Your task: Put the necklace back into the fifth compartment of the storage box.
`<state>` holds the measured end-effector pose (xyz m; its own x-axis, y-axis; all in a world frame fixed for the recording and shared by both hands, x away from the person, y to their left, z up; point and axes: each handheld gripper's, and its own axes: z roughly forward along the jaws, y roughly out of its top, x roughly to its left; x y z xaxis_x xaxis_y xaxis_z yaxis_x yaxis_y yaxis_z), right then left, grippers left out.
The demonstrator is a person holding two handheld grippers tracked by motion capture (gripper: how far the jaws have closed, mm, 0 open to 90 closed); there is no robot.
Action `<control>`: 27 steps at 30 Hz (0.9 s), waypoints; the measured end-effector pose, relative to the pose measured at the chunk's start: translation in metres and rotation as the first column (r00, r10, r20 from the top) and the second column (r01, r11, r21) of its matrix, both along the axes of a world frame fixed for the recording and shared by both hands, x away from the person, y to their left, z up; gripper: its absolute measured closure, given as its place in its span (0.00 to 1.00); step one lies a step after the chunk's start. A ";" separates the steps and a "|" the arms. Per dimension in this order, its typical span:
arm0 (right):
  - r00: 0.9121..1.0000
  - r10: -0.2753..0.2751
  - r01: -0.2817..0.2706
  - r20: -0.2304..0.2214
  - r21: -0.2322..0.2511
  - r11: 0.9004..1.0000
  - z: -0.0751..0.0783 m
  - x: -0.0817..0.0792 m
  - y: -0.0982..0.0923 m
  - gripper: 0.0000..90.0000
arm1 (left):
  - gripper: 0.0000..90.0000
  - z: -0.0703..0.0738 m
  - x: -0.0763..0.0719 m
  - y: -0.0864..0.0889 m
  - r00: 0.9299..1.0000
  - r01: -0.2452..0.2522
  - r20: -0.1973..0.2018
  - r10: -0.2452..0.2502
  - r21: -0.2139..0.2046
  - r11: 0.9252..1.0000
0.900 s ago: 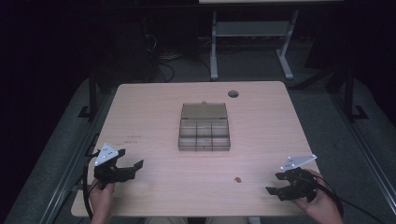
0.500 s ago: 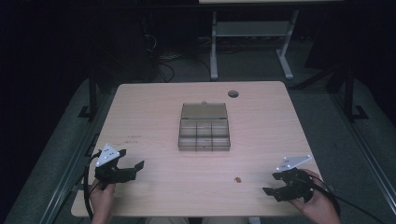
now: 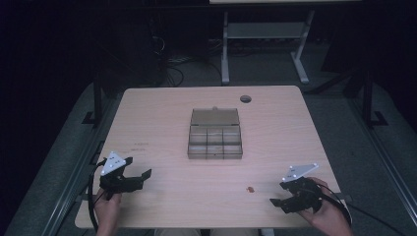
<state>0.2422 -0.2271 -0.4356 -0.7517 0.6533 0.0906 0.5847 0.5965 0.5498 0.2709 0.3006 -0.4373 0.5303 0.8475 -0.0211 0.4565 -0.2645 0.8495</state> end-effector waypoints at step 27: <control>0.998 0.069 -0.069 -0.009 -0.028 0.997 0.003 0.010 0.027 0.36 | 0.15 0.003 -0.004 -0.002 1.000 0.001 0.018 -0.001 0.002 1.000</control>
<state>0.2518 -0.1997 -0.4325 -0.7943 0.6023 0.0793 0.5460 0.6506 0.5278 0.2671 0.2987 -0.4346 0.5318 0.8468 -0.0095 0.4405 -0.2670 0.8571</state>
